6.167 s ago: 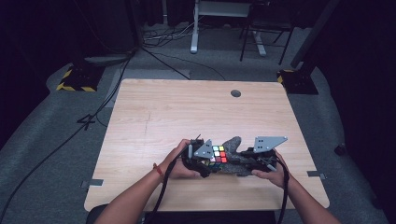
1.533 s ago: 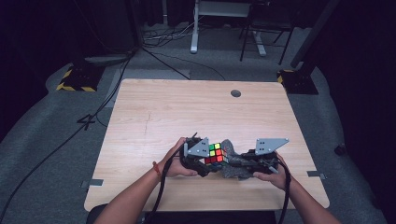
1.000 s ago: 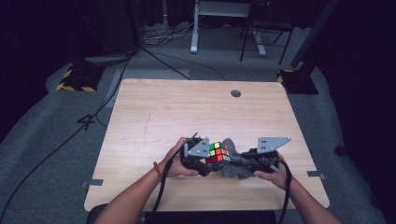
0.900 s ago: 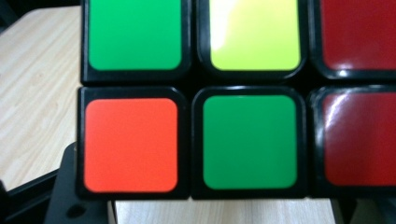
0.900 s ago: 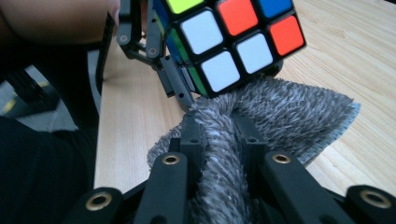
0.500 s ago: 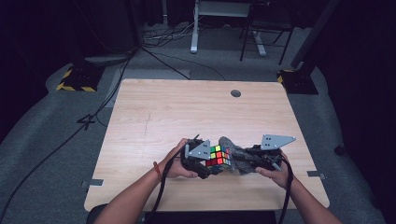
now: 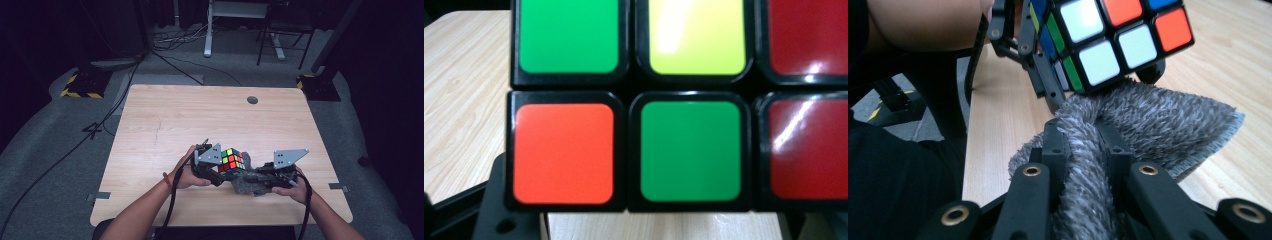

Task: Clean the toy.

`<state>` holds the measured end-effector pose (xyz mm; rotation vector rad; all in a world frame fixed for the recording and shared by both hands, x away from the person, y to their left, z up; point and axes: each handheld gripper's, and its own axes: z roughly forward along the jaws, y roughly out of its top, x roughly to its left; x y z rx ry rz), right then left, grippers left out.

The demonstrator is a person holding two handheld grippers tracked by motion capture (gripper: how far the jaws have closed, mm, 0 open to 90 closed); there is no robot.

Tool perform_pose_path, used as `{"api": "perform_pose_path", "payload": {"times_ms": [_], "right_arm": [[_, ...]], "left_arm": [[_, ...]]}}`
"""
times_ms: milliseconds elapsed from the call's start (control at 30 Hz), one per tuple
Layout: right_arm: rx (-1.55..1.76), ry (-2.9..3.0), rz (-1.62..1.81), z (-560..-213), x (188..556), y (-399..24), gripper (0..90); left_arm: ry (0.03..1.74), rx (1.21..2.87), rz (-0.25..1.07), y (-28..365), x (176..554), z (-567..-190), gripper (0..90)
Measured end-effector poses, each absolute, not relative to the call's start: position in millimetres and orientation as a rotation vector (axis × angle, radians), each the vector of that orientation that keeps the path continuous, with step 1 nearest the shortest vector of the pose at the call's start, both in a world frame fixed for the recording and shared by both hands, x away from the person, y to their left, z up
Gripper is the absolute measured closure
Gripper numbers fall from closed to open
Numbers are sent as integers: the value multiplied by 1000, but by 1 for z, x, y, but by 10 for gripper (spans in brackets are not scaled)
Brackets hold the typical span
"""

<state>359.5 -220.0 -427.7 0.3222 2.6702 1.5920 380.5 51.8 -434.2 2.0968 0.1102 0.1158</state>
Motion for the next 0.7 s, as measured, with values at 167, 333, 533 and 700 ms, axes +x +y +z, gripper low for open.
{"api": "perform_pose_path", "payload": {"times_ms": [167, 333, 533, 700], "right_arm": [[368, 2666, 1551, -434, 364, -218, 779], [382, 2583, 1571, -425, 362, -224, 780], [461, 2503, 1621, -421, 367, -238, 780], [441, 2532, 1638, -422, 368, -239, 780]], "left_arm": [[51, 2106, 84, 47, 375, -433, 338], [34, 2159, 118, 43, 373, -438, 339], [51, 2186, 125, 45, 376, -441, 339], [83, 2180, 156, 45, 377, -440, 339]]}}
